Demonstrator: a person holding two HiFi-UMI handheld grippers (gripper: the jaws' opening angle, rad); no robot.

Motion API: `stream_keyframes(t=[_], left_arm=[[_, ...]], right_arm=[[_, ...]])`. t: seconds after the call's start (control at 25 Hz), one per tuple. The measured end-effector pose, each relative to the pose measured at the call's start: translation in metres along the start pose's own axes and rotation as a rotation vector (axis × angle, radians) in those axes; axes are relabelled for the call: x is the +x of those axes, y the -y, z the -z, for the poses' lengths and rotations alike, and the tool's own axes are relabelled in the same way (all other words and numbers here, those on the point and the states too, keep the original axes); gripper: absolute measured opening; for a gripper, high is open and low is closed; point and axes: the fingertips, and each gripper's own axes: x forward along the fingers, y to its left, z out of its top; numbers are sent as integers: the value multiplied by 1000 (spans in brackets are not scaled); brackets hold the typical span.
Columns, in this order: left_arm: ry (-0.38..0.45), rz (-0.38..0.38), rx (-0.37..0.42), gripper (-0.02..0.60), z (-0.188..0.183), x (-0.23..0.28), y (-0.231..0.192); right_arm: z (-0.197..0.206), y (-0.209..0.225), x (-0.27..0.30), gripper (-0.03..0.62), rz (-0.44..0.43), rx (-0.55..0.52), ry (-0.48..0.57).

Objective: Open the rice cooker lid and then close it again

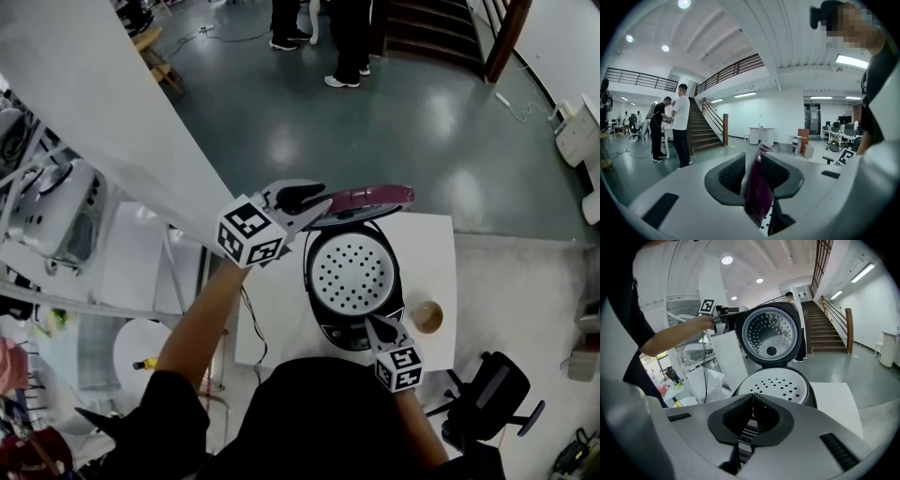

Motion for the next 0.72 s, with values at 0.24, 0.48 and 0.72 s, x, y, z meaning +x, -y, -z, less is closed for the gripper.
stream_keyframes(t=[0.24, 0.48, 0.72], left_arm=[[-98, -23, 148, 63, 3, 0, 22], [-140, -18, 160, 60, 8, -2, 35], [-149, -13, 151, 60, 15, -4, 48]], right_arm=[[2, -4, -8, 0, -25, -17, 2], [6, -7, -12, 0, -56, -35, 2], [12, -1, -23, 0, -58, -23, -3]])
